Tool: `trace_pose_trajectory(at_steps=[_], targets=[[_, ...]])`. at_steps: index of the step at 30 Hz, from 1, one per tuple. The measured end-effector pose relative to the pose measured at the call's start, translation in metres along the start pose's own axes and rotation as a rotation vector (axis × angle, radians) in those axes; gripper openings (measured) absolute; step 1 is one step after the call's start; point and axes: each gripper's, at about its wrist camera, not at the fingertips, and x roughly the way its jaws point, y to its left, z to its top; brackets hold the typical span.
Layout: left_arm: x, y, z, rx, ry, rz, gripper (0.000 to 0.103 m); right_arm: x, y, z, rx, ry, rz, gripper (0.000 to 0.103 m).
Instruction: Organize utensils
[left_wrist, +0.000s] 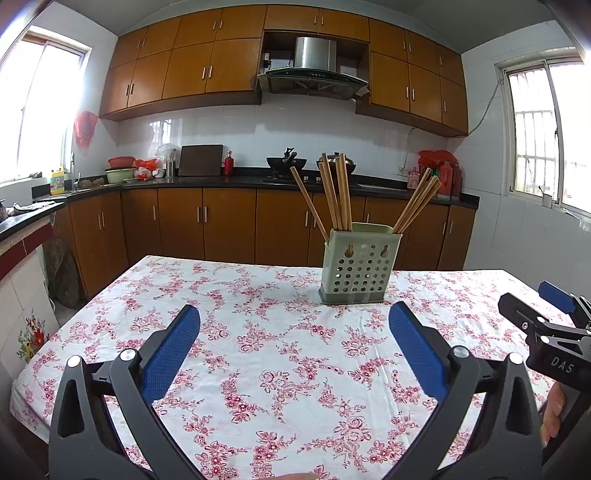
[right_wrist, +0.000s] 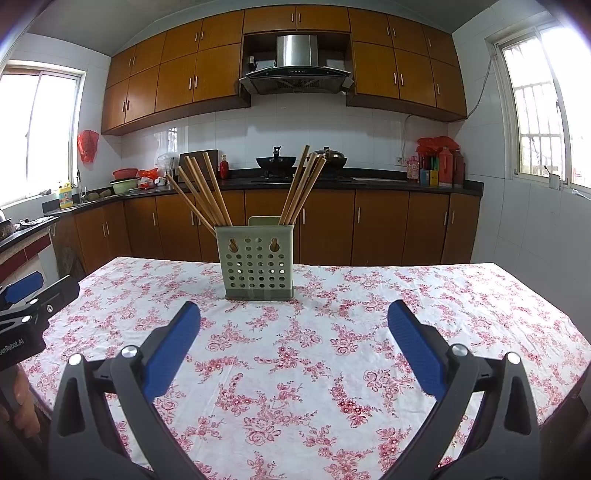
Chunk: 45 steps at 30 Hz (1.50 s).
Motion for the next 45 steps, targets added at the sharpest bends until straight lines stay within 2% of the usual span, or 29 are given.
trace_pose_trajectory(at_steps=[45], targets=[[0.001, 0.0004, -0.001, 0.004, 0.004, 0.001, 0.101, 0.002, 0.0029, -0.0022, 0.007, 0.008, -0.001, 0.099]])
